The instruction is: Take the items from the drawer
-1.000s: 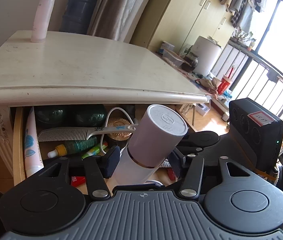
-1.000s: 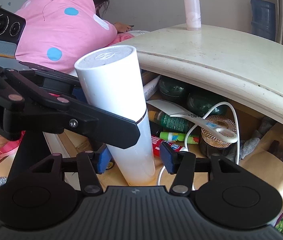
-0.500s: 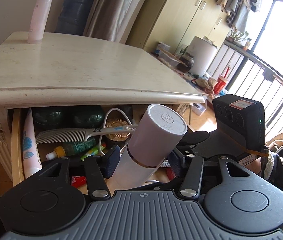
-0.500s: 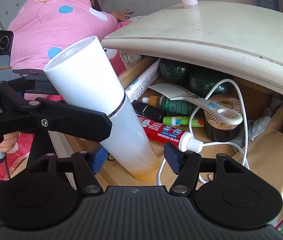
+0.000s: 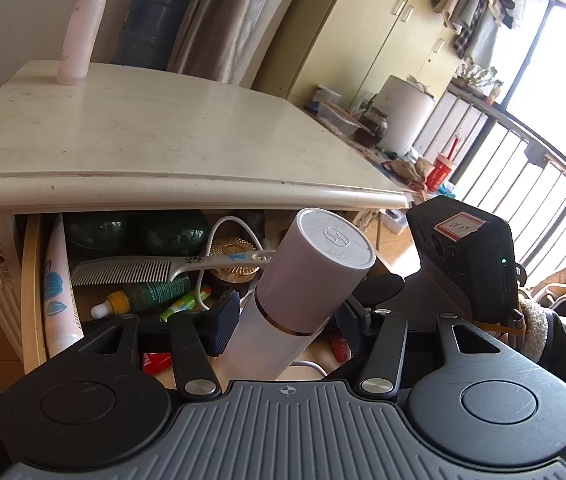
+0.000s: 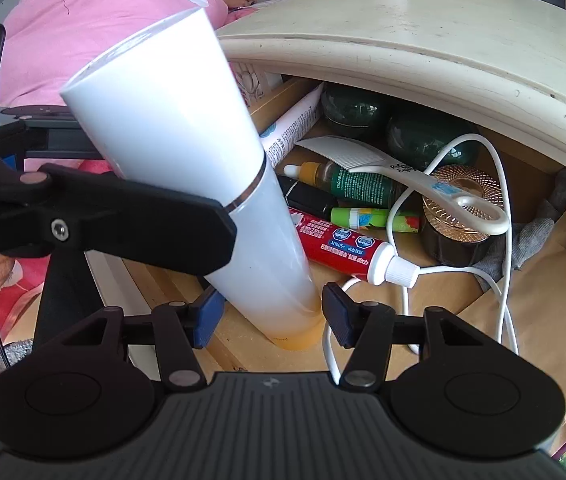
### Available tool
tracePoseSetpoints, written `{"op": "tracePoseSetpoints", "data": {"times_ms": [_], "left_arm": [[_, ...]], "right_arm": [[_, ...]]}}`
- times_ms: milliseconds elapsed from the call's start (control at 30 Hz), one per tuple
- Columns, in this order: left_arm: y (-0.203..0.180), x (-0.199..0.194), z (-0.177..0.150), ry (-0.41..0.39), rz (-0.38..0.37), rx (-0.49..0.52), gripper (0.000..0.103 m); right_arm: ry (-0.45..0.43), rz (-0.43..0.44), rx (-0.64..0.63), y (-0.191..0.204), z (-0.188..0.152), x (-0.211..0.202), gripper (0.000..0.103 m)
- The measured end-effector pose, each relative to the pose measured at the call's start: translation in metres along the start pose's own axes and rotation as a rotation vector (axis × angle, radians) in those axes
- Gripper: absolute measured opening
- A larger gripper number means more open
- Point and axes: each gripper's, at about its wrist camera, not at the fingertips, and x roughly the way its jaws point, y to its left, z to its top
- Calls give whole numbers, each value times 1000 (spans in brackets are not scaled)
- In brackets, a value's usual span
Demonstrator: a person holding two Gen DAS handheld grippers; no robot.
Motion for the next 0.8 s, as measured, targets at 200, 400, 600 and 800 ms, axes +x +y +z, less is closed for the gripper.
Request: {"op": "tracePoseSetpoints", "data": {"times_ms": [200, 400, 600, 800], "left_arm": [[1, 0, -1, -3, -5, 5, 55], [0, 0, -1, 1, -5, 12, 55], [2, -1, -4, -10, -9, 6, 55], [9, -1, -8, -14, -36, -6, 55]], "right_arm": [[12, -25, 11, 1, 0, 2, 51], [0, -37, 1, 4, -3, 1, 50], [-1, -39, 0, 13, -13, -12, 50], [0, -48, -6, 19, -21, -20, 50]]}}
